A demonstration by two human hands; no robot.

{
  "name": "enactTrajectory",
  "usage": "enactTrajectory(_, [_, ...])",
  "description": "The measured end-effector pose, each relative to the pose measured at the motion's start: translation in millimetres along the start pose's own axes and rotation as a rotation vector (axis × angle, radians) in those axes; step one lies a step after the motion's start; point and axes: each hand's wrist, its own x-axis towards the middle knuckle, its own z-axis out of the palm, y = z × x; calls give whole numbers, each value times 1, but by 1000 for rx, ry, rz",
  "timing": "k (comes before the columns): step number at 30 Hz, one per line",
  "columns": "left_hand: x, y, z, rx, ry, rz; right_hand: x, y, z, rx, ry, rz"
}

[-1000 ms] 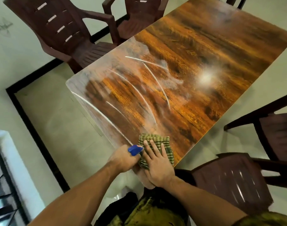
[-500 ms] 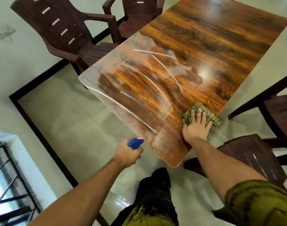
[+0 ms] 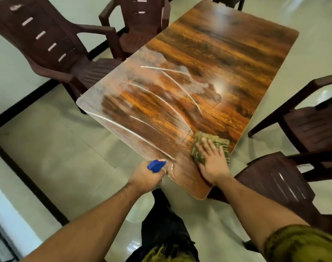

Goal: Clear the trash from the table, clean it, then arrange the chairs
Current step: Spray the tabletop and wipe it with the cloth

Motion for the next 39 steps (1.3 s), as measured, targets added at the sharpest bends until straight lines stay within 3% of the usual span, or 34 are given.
enactTrajectory(2, [13, 8, -7, 2, 6, 17, 34, -22, -16, 177, 23, 426])
enactTrajectory(3, [20, 12, -12, 3, 15, 22, 45, -41, -21, 232, 4, 499])
enactTrajectory(4, [28, 15, -16, 12, 26, 26, 50, -64, -20, 207, -8, 460])
enactTrajectory(7, [53, 23, -35, 22, 22, 57, 34, -129, 2, 10, -18, -78])
enactTrajectory(10, [87, 34, -59, -8, -16, 44, 23, -123, 7, -80, -140, -621])
enactTrajectory(12, [108, 45, -76, 29, -44, 33, 48, -92, -8, -52, -178, -733])
enactTrajectory(14, [131, 56, -89, 72, -64, 22, 87, -57, -27, 14, -114, -526])
enactTrajectory(17, [166, 74, -108, 123, -113, 45, 162, -18, -49, -39, 9, 27])
enactTrajectory(20, [193, 91, -123, 135, -134, 90, 229, -29, -68, 132, 48, 549])
enactTrajectory(22, [203, 101, -129, 148, -132, 99, 252, -56, -78, 180, 33, 627])
enactTrajectory(24, [214, 112, -135, 188, -146, 104, 246, -87, -71, 59, 17, 403])
enactTrajectory(28, [240, 143, -144, 243, -238, 158, 182, -109, -56, -34, -159, -289])
enactTrajectory(30, [251, 152, -145, 237, -278, 199, 167, -80, -52, -17, -183, -415])
enactTrajectory(32, [261, 159, -148, 221, -299, 235, 170, -48, -53, 15, -83, -102])
enactTrajectory(35, [273, 157, -156, 214, -338, 268, 208, -49, -66, 242, 96, 818])
enactTrajectory(36, [277, 156, -160, 211, -360, 274, 230, -62, -75, 344, 116, 1042])
enactTrajectory(37, [283, 156, -166, 235, -399, 294, 251, -83, -84, 435, 106, 1184])
enactTrajectory(39, [288, 159, -172, 274, -423, 319, 275, -119, -82, 376, 86, 1110])
